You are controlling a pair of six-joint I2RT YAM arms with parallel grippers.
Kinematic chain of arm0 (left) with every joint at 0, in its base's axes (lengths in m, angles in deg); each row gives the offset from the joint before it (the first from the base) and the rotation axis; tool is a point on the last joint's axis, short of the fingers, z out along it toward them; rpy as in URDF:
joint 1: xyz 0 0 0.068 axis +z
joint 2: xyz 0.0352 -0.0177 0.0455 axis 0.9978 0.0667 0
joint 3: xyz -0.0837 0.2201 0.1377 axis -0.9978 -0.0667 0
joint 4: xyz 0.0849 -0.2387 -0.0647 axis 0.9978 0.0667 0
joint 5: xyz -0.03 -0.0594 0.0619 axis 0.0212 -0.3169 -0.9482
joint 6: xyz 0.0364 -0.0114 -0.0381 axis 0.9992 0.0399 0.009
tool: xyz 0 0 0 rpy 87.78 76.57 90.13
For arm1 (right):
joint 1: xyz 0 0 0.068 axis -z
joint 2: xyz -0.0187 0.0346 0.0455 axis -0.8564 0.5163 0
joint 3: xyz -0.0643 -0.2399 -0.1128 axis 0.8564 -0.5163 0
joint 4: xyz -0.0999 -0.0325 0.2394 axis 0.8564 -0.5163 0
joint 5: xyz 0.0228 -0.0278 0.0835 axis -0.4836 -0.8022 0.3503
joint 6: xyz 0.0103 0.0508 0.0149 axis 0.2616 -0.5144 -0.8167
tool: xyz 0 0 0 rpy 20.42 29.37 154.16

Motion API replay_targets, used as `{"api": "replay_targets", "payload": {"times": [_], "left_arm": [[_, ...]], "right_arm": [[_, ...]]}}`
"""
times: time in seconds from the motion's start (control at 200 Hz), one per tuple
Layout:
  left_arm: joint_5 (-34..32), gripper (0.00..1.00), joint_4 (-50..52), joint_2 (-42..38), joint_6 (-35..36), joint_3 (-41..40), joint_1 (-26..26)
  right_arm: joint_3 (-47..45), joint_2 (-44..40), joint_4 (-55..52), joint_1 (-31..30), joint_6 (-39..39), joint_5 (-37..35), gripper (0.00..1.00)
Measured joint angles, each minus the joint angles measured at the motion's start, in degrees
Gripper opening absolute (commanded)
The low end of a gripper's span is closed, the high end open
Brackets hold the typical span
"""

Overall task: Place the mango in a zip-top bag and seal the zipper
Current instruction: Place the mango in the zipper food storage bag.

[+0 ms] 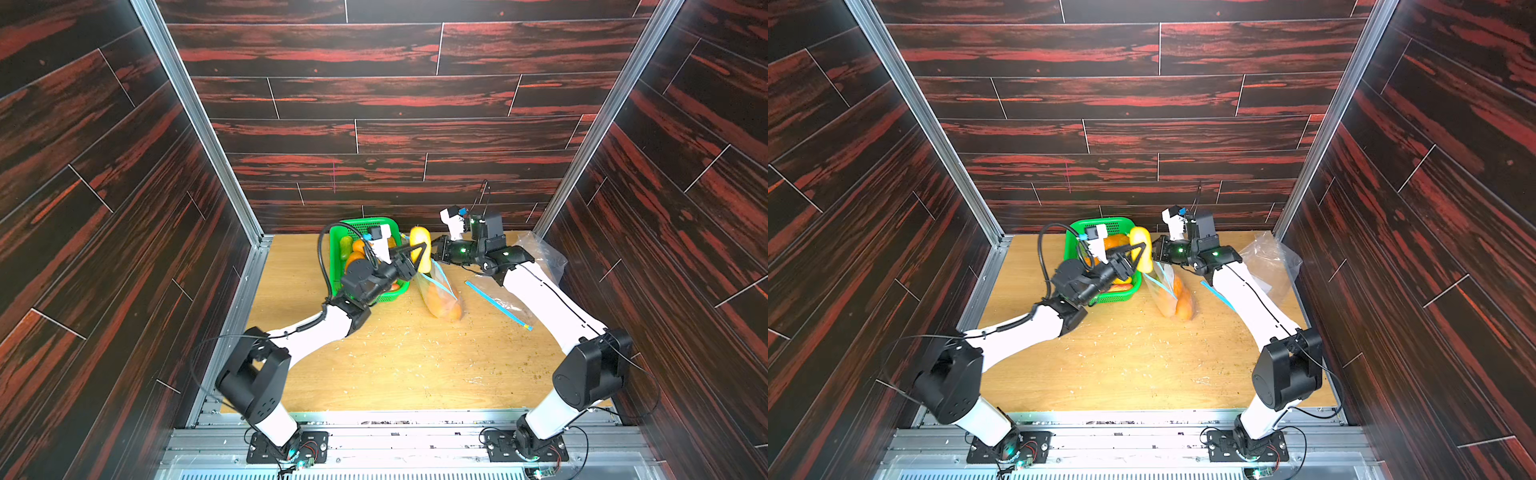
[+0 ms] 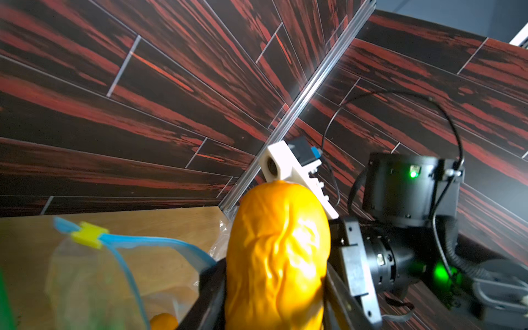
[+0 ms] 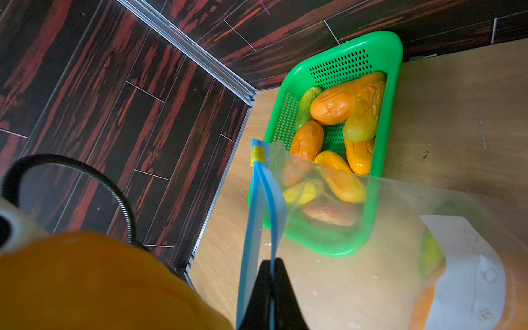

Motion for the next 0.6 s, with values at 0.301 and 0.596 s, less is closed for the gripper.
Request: {"api": "replay_targets", "payload": {"times": [0.301, 0.596], "left_arm": [[-3.15, 0.0, -8.87, 3.3, 2.43, -1.2, -0.66], [-5.49, 0.5, -8.63, 4.22, 8.61, -1.49, -1.99]], "right_arm": [[0.0, -1.29, -0.24, 0.48, -2.47, -0.55, 0.0], [1.86, -1.4, -1.55, 0.94, -4.35, -2.8, 0.0]]}}
